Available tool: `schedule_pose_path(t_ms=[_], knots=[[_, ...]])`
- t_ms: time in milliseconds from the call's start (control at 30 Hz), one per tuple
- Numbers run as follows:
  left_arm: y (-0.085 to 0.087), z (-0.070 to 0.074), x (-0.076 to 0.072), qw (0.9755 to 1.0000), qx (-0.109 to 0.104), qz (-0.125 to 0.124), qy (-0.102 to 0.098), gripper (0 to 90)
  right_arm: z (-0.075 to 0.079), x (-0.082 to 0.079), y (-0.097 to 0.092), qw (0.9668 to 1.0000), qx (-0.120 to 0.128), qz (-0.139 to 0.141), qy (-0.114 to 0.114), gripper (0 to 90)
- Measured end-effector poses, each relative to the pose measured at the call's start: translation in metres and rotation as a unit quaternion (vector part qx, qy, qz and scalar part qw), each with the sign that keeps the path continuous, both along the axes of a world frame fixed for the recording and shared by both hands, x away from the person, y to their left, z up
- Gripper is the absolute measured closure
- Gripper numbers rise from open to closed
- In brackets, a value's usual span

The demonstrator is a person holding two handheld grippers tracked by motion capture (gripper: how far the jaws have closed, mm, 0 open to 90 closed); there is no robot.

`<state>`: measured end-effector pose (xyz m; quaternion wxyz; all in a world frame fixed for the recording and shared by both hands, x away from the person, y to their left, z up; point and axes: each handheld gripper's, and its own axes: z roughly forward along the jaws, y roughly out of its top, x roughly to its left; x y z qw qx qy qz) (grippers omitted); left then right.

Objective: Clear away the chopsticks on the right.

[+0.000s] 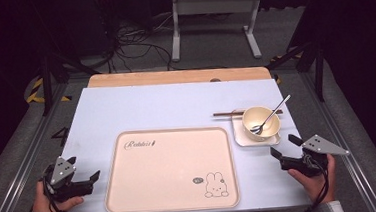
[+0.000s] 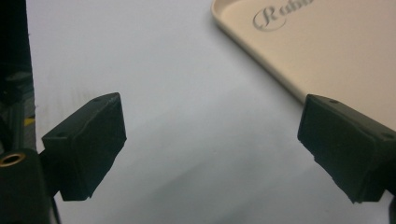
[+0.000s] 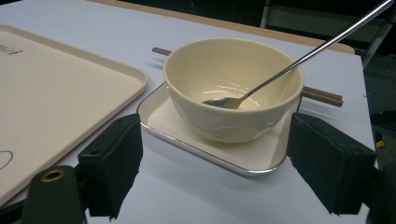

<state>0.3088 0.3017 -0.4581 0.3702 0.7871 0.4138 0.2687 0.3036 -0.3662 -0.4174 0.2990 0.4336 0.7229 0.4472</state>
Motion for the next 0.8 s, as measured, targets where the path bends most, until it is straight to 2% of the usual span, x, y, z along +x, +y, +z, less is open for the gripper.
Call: schedule_pose_path(t_ms=[33,200,367,800], knots=[[0.001,0.000,-0.002,0.9998,-0.017,-0.007,-0.011,9.4,0.000,0.000,0.000,1.0000,0.000,-0.001,0.002,19.6],[0.004,0.001,-0.008,0.9978,-0.051,-0.034,-0.028,14.1,-0.001,0.000,0.000,1.0000,-0.001,0.000,0.004,20.6],[0.001,-0.002,-0.007,0.9975,-0.047,-0.046,-0.027,15.9,-0.003,0.003,-0.003,0.9999,0.007,-0.001,0.011,21.3],[0.002,-0.006,-0.006,0.9981,-0.045,-0.038,-0.019,15.7,0.003,0.005,-0.011,0.9997,0.015,-0.018,0.004,22.9]])
